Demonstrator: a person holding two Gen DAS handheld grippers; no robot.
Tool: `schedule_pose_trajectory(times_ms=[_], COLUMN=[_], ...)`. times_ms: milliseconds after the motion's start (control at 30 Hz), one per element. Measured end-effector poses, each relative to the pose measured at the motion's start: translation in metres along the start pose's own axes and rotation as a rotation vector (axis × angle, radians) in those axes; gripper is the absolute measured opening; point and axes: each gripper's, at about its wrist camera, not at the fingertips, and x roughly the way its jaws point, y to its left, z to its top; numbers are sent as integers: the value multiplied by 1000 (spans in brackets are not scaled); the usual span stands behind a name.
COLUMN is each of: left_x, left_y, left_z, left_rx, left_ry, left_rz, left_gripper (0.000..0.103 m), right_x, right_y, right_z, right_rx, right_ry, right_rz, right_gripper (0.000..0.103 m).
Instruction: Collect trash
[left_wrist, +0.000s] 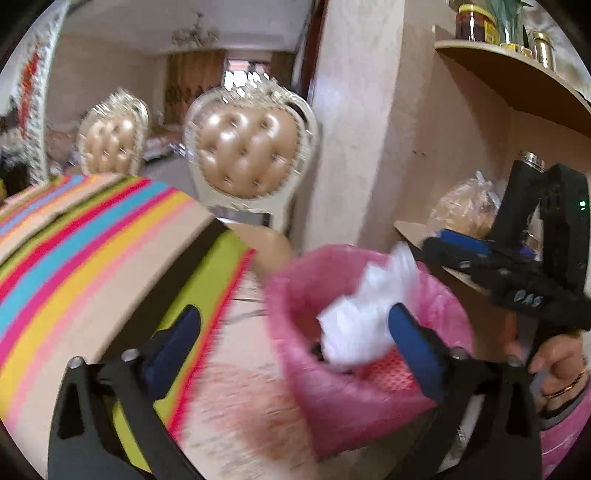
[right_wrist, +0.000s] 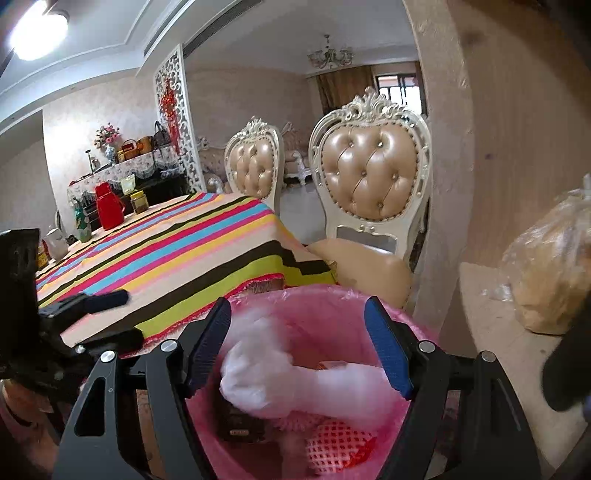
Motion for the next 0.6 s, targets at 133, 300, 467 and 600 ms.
schedule_pose_trajectory(times_ms=[133,300,467,600], left_x=[-33,-87,-120,-134], left_y=[10,15,11,4], left_z=[-5,-14,-19,-18], left_rx=[25,98,146,141], left_ry=[-19,-109,-174,-199], left_rz=[86,179,185,197], left_gripper=[98,99,99,99], right_x=[-35,-74,-97,-108], right_y=[13,43,73,93], right_z=[0,-1,-3,-11], right_rx=[-8,-47,-50,-51], right_ry=[-34,-51,-37,-1], right_rz=[-63,-149,-191,-248], right_gripper=[85,85,85,85])
